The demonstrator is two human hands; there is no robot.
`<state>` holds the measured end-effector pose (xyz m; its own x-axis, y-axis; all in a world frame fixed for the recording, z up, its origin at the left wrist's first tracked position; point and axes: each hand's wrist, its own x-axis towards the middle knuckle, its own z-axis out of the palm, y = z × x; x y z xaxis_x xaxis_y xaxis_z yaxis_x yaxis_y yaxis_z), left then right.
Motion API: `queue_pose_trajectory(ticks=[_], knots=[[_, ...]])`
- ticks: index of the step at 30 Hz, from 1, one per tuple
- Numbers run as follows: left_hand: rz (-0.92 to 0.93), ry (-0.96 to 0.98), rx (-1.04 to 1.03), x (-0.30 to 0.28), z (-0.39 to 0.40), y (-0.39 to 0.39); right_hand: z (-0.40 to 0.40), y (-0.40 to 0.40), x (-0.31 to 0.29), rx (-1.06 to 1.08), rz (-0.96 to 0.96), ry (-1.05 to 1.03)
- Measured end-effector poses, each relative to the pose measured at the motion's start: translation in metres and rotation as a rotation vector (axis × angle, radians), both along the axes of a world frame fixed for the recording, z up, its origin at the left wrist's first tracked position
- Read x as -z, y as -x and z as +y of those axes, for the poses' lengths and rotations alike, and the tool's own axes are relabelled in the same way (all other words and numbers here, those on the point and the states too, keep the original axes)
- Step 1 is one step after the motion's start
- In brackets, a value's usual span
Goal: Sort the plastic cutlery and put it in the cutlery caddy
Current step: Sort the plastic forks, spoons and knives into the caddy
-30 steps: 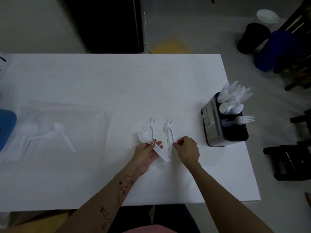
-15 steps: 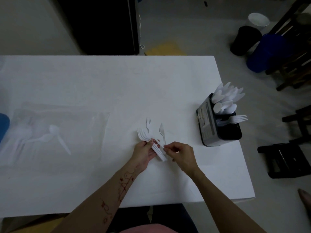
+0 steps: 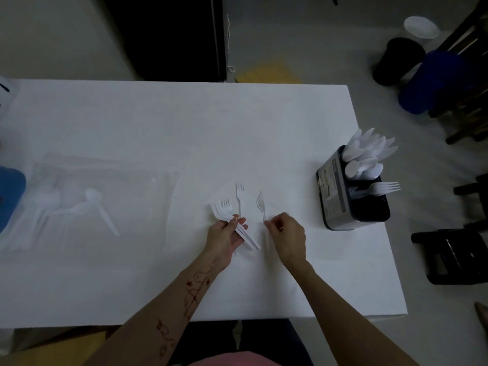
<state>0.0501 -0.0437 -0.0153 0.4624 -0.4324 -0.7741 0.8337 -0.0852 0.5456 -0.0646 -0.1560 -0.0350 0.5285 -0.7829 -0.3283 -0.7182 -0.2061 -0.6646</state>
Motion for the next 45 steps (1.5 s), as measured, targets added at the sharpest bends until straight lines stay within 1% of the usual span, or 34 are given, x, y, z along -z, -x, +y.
queue_pose_trajectory(ticks=[2,5,6,8,10,13,17,21,25,27,28,30,32,33,35,39,41,43,45], knots=[[-0.004,-0.004,0.017,0.0,0.002,-0.001,0.002,-0.005,0.002,0.051,0.132,0.025],[-0.017,-0.017,0.04,0.0,0.004,-0.001,0.004,-0.011,0.0,0.003,0.197,0.039],[-0.022,-0.027,0.039,0.001,0.004,-0.001,0.004,-0.012,-0.001,0.006,0.179,0.055],[-0.024,-0.05,0.028,0.001,0.002,-0.002,0.006,-0.012,-0.002,0.012,0.081,0.065],[-0.02,-0.058,0.025,0.001,0.0,-0.003,0.01,-0.009,-0.001,-0.051,-0.02,0.068],[-0.01,-0.061,0.044,-0.001,-0.002,-0.003,0.018,-0.005,-0.004,-0.165,-0.088,0.101],[-0.009,-0.024,0.047,-0.001,0.0,-0.004,0.024,-0.004,-0.004,-0.209,-0.163,0.112],[-0.015,0.034,0.024,-0.002,0.01,-0.007,0.025,-0.005,-0.002,-0.259,-0.266,0.042],[-0.007,0.017,-0.015,0.004,0.025,-0.014,0.027,-0.012,-0.005,-0.332,-0.263,-0.114],[-0.014,0.007,-0.045,0.007,0.033,-0.018,0.03,-0.021,-0.007,-0.287,-0.244,-0.139],[-0.016,0.004,-0.061,0.008,0.036,-0.021,0.031,-0.025,-0.006,-0.228,-0.217,-0.11],[-0.013,0.004,-0.086,0.009,0.042,-0.025,0.031,-0.036,-0.001,-0.098,-0.108,0.006],[-0.014,0.0,-0.086,0.01,0.047,-0.029,0.033,-0.044,0.001,-0.057,0.056,0.096],[-0.013,-0.001,-0.082,0.01,0.049,-0.03,0.034,-0.048,0.002,-0.069,0.13,0.107],[-0.006,-0.001,-0.082,0.01,0.052,-0.032,0.037,-0.055,0.0,-0.079,0.216,0.104],[-0.002,0.014,-0.06,0.01,0.056,-0.035,0.039,-0.06,-0.005,-0.004,0.265,0.051],[0.002,0.021,-0.049,0.009,0.056,-0.036,0.04,-0.055,-0.008,0.032,0.2,0.025],[-0.001,0.025,-0.037,0.007,0.055,-0.037,0.042,-0.047,-0.011,0.053,0.039,-0.016],[-0.004,0.025,-0.027,0.006,0.054,-0.038,0.047,-0.039,-0.014,-0.007,-0.126,-0.055]])
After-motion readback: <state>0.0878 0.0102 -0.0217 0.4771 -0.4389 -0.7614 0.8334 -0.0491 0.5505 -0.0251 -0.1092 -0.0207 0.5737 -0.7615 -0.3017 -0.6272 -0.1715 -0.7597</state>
